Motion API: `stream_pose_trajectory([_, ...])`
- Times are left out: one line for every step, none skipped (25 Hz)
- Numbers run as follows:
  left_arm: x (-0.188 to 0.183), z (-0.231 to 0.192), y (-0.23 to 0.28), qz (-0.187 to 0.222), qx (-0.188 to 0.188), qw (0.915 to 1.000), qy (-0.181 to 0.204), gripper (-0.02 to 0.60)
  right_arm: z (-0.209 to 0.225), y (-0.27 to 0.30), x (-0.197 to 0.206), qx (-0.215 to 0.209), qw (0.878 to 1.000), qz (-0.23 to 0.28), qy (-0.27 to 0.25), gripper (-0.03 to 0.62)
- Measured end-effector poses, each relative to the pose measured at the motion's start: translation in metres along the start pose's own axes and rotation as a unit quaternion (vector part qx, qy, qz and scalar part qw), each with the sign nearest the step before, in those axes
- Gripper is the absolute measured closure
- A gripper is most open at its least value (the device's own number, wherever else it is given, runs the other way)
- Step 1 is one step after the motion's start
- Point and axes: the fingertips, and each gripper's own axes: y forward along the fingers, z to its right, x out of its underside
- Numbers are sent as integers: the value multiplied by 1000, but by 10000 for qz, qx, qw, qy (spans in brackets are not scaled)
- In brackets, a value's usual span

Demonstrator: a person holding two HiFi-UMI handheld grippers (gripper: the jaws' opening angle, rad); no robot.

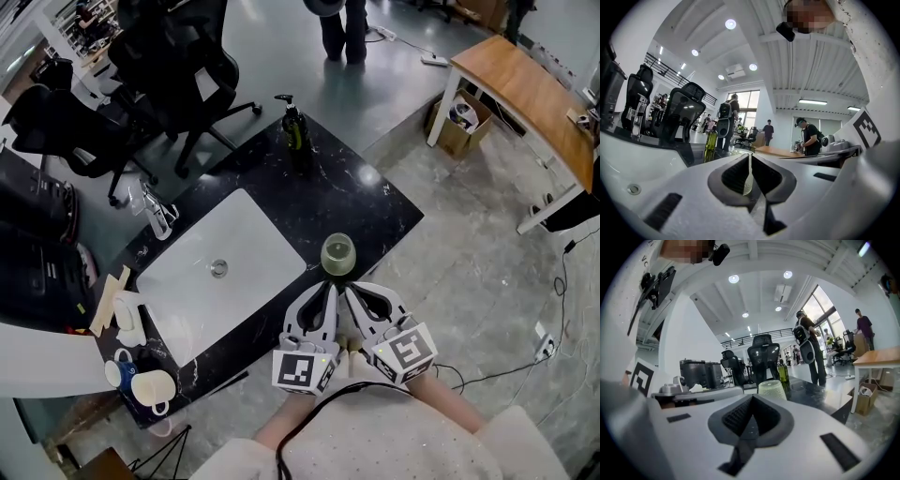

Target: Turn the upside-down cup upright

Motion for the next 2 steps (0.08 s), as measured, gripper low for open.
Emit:
stream_pose_trajectory([0, -1, -1, 4, -13, 10000, 1, 568, 0, 0, 1, -4, 10000, -16, 0, 588])
stream_pose_trajectory([-1, -2, -1, 9, -24, 10000, 3, 567, 0, 1, 1, -9, 10000, -32, 0, 589])
